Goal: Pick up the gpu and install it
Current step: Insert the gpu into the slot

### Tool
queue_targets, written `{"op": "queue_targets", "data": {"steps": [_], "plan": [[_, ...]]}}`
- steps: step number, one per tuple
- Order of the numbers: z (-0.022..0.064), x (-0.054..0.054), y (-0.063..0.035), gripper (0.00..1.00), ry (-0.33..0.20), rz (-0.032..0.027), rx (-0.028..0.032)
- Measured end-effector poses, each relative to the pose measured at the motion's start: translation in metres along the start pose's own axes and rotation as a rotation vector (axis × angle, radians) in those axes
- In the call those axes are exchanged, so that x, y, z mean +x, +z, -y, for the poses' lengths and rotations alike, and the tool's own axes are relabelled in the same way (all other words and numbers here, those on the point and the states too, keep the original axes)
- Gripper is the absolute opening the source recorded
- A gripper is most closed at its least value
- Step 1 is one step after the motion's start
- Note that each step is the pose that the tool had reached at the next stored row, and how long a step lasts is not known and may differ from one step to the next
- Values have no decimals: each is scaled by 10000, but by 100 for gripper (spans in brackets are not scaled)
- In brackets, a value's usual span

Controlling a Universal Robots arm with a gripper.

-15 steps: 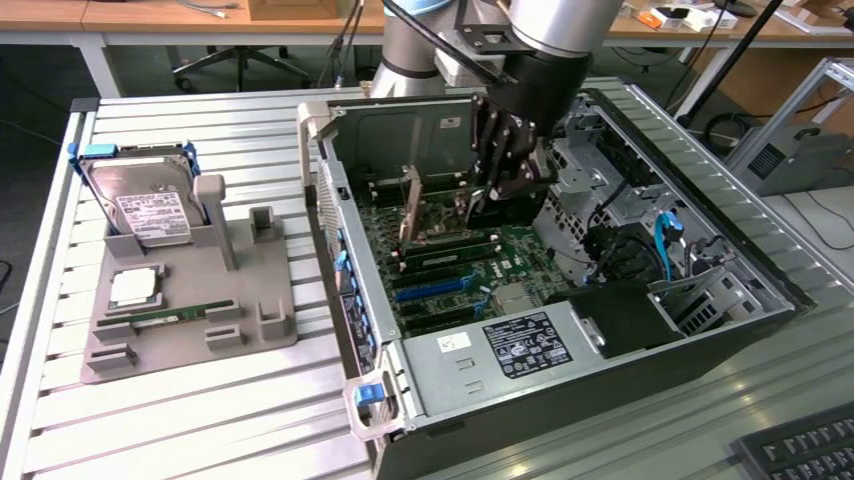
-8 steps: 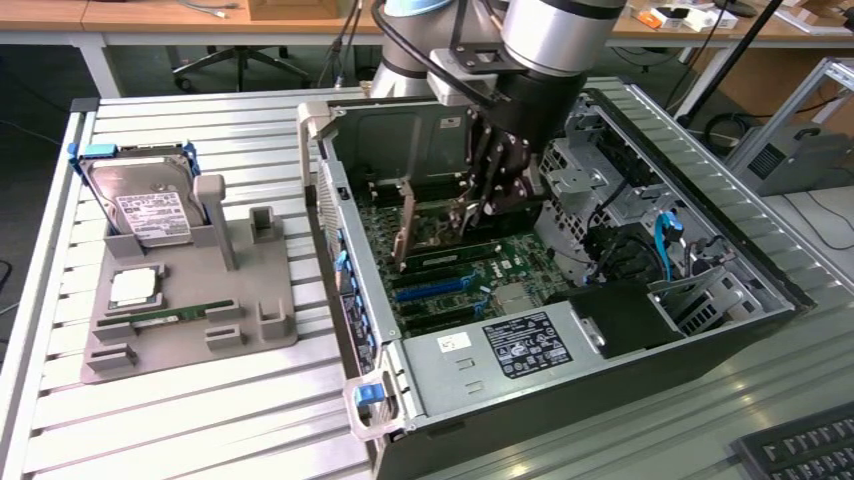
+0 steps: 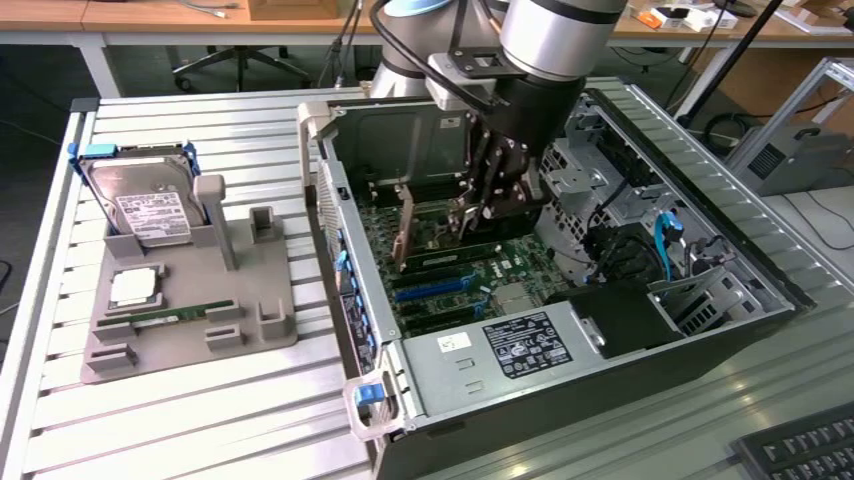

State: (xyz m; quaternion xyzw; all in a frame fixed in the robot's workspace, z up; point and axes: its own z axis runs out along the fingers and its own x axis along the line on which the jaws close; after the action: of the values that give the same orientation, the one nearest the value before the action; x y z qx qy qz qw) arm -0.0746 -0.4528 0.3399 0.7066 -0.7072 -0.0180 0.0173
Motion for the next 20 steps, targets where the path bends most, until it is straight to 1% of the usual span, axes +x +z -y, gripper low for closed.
{"op": "queue_targets", "data": {"steps": [12, 20], "plan": [[-24, 46, 38, 26, 0, 0, 0], [-59, 80, 67, 26, 0, 0, 0]]}}
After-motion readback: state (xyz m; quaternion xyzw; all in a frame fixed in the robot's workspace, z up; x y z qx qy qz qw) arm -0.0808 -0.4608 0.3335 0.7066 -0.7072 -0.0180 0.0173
